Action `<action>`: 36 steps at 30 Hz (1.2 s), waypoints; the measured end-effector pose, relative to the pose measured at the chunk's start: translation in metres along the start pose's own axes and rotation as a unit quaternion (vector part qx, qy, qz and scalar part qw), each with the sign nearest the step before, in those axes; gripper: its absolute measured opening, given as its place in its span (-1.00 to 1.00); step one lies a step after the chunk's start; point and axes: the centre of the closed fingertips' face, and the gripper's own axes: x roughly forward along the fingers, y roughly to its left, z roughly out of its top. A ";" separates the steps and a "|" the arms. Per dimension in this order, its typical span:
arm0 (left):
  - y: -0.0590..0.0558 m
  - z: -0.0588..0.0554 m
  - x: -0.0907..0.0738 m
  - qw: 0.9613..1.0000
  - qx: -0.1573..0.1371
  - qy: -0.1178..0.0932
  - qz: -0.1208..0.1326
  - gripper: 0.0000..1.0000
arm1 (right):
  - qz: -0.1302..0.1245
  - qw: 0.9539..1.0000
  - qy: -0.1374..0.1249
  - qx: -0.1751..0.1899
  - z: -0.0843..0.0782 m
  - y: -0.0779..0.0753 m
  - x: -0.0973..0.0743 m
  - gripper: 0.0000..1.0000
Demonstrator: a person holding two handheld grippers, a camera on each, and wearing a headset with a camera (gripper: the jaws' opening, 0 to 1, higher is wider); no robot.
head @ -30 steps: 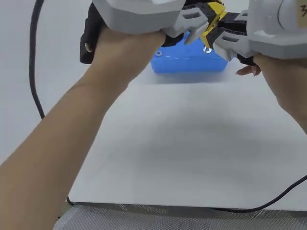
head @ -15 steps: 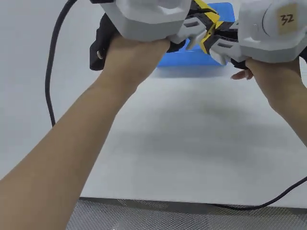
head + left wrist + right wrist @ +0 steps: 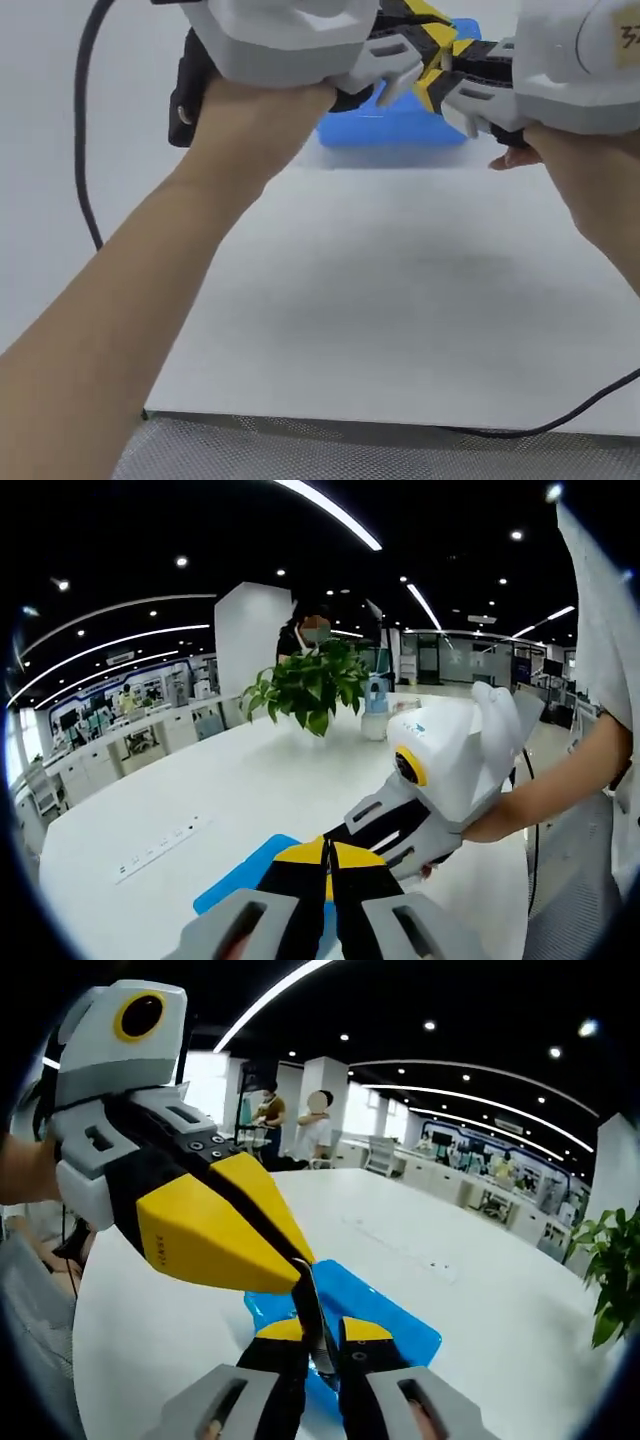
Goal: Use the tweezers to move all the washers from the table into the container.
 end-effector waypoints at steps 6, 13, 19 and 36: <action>-0.029 0.009 -0.027 0.999 0.038 0.006 -0.035 -1.00 | 0.002 0.999 0.005 -0.047 0.014 0.028 -0.033 -0.82; -0.068 -0.016 -0.044 0.993 0.059 0.050 -0.084 -1.00 | 0.021 0.998 0.045 -0.049 -0.014 0.067 -0.055 -0.79; -0.090 -0.049 -0.047 0.988 0.067 0.088 -0.109 -1.00 | 0.034 0.995 0.082 -0.037 -0.045 0.090 -0.061 -0.76; -0.086 -0.152 -0.040 0.957 0.122 0.227 -0.132 -1.00 | 0.057 0.989 0.134 -0.015 -0.086 0.119 -0.057 -0.69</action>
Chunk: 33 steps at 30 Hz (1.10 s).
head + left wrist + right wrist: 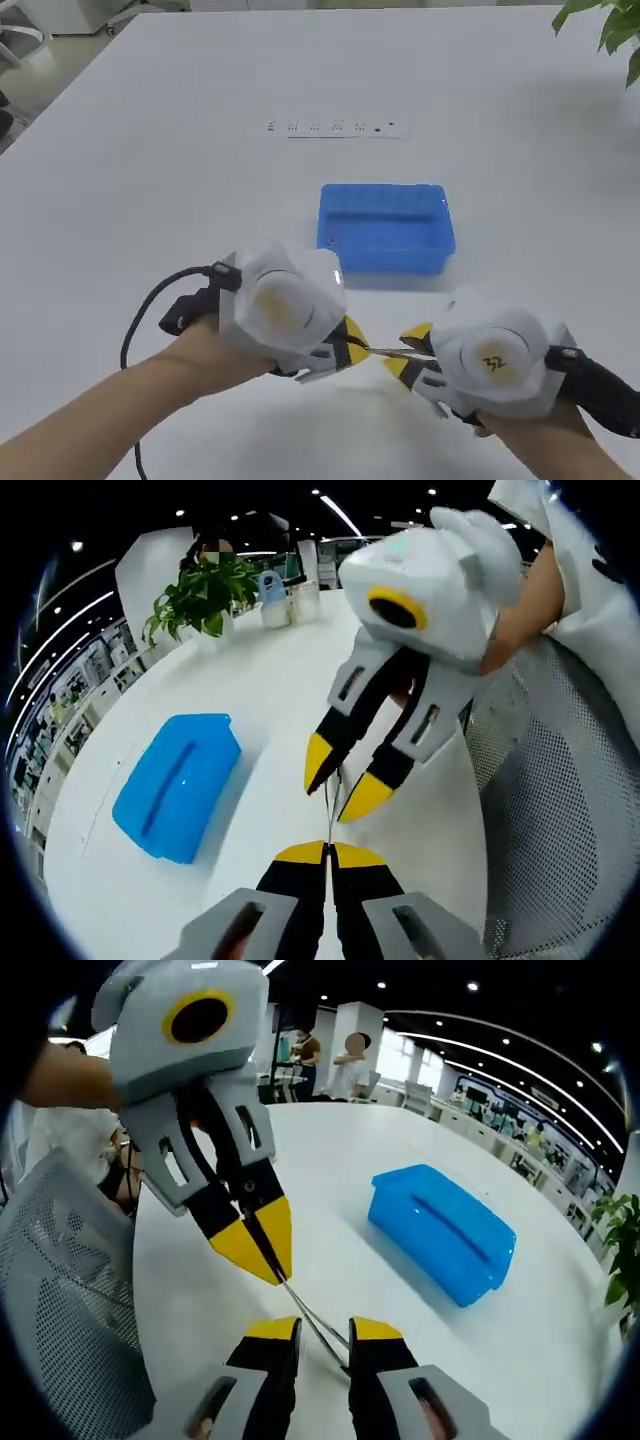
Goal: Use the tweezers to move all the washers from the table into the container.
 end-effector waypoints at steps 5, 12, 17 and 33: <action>0.006 -0.020 0.013 1.000 -0.007 0.016 0.018 -1.00 | -0.010 1.000 -0.004 0.001 0.000 0.003 -0.028 -0.57; 0.021 -0.033 0.020 0.998 0.027 0.043 0.024 -1.00 | -0.038 0.996 -0.020 0.072 -0.008 0.007 -0.071 -0.48; 0.035 -0.030 0.023 0.997 0.023 0.058 0.050 -1.00 | -0.052 0.992 -0.034 0.107 -0.012 0.007 -0.083 -0.42; 0.030 -0.014 -0.091 0.917 -0.285 -0.122 0.252 -0.17 | -0.095 0.973 -0.072 0.196 -0.006 -0.013 -0.112 0.04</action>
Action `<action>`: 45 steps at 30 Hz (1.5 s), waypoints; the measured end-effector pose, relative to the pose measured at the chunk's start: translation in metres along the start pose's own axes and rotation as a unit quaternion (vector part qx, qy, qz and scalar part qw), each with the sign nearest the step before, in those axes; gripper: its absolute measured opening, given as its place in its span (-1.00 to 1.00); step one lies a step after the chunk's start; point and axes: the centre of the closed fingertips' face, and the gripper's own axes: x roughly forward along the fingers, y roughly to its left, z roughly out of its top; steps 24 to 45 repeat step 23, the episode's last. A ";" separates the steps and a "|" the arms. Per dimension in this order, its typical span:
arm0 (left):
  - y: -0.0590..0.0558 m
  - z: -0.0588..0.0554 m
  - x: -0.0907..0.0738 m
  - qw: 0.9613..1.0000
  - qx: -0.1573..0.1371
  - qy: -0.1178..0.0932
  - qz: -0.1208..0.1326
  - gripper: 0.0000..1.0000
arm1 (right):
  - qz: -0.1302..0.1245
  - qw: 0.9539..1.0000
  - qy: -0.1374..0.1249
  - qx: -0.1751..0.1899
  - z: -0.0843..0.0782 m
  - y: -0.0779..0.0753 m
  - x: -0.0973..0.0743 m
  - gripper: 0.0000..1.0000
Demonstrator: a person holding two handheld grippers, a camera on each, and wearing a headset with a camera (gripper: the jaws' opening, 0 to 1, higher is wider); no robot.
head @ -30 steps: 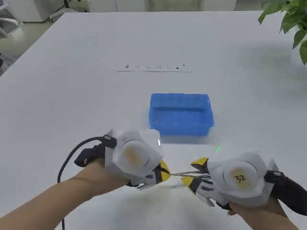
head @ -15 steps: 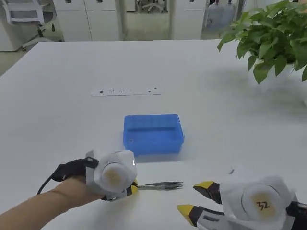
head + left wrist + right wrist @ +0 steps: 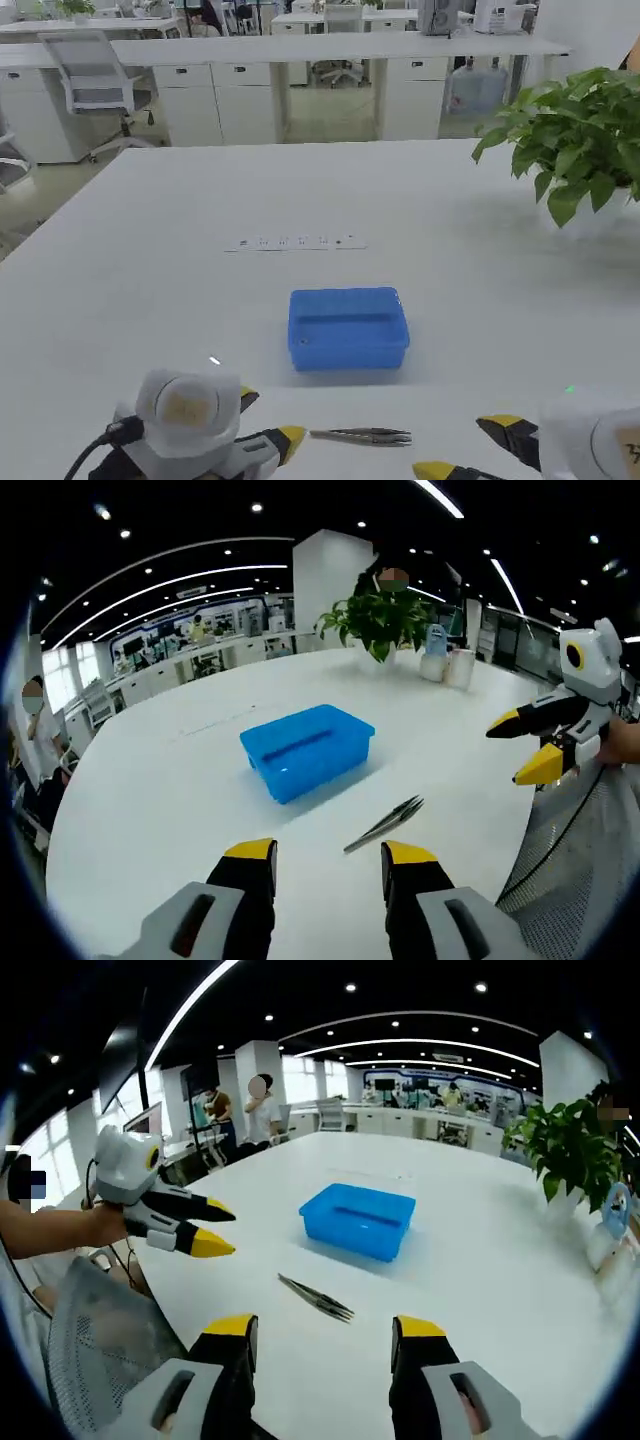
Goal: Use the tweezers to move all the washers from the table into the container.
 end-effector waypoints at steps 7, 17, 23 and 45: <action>0.016 0.011 -0.028 0.998 0.001 -0.047 0.040 0.29 | -0.026 1.000 -0.013 0.007 0.006 -0.008 -0.002 0.34; 0.034 0.019 -0.051 0.995 -0.056 -0.059 0.062 0.89 | -0.048 0.998 -0.007 0.033 0.013 -0.005 -0.010 0.62; 0.038 0.019 -0.055 0.994 -0.058 -0.056 0.069 0.97 | -0.062 0.997 -0.014 0.039 0.016 -0.005 -0.015 0.75; 0.038 0.019 -0.055 0.994 -0.058 -0.056 0.069 0.97 | -0.062 0.997 -0.014 0.039 0.016 -0.005 -0.015 0.75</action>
